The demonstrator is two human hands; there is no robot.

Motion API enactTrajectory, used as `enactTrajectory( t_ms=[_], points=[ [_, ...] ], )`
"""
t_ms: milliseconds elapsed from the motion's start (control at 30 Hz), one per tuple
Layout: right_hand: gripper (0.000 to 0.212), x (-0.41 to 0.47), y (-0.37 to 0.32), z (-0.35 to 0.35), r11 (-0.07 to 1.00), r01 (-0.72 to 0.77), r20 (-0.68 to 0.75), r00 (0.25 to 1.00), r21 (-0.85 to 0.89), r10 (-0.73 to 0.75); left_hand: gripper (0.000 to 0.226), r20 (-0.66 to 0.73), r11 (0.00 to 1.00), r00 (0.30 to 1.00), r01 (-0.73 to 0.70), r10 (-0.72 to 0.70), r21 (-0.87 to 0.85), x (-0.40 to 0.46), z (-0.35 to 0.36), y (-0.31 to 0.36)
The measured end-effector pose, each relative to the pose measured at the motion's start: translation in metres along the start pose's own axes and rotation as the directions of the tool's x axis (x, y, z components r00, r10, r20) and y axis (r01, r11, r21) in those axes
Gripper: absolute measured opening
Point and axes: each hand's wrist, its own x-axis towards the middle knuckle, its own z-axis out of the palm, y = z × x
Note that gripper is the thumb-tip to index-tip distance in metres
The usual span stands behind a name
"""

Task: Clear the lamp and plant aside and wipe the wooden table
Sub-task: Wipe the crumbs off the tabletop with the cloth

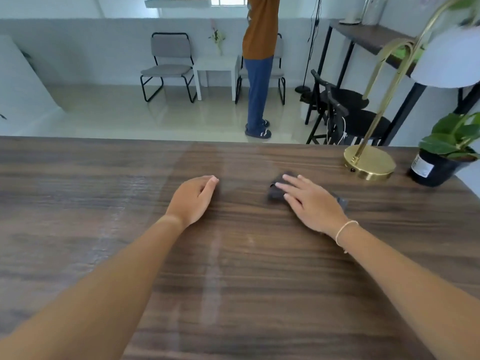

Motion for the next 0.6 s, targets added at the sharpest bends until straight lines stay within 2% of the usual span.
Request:
enactTrajectory(
  t_ms=[67, 133, 200, 267, 333, 400, 500, 533, 600],
  points=[
    [0.04, 0.041, -0.001, 0.0, 0.984, -0.175, -0.018, 0.984, -0.032, 0.175, 0.044, 0.027, 0.997, 0.999, -0.047, 0.045, 0.059, 0.008, 0.001, -0.009],
    [0.041, 0.07, -0.027, 0.011, 0.982, -0.18, -0.021, 0.984, -0.052, 0.179, 0.044, 0.058, 0.986, 0.996, -0.072, 0.064, 0.148, 0.021, 0.001, -0.019],
    [0.041, 0.064, -0.058, 0.027, 0.999, 0.025, -0.011, 1.0, -0.042, -0.025, 0.043, 0.078, 0.977, 0.994, -0.091, 0.077, 0.195, 0.031, 0.001, -0.02],
    [0.04, 0.033, -0.072, 0.038, 0.969, 0.248, 0.005, 0.969, 0.01, -0.248, 0.044, 0.069, 0.982, 0.994, -0.096, 0.086, 0.165, 0.042, 0.0, -0.02],
    [0.039, 0.022, -0.055, 0.033, 0.947, 0.314, 0.035, 0.948, 0.067, -0.317, 0.047, 0.033, 0.987, 0.993, -0.113, 0.11, 0.113, 0.049, 0.001, -0.024],
    [0.038, 0.047, -0.019, 0.025, 0.976, 0.214, 0.022, 0.976, 0.041, -0.215, 0.049, 0.019, 0.991, 0.995, -0.103, 0.101, 0.08, 0.051, 0.003, -0.027],
    [0.04, 0.12, 0.011, 0.016, 0.99, -0.142, -0.02, 0.99, -0.012, 0.141, 0.052, 0.019, 0.996, 0.997, -0.077, 0.076, 0.053, 0.053, 0.004, -0.032],
    [0.041, 0.14, 0.003, 0.018, 0.98, -0.195, -0.032, 0.981, -0.037, 0.194, 0.051, 0.015, 0.996, 0.997, -0.074, 0.074, 0.042, 0.054, 0.004, -0.032],
    [0.042, 0.16, -0.025, 0.031, 0.989, -0.127, -0.027, 0.992, -0.072, 0.126, 0.05, 0.0, 0.996, 0.996, -0.086, 0.086, 0.021, 0.054, 0.004, -0.032]
  ],
)
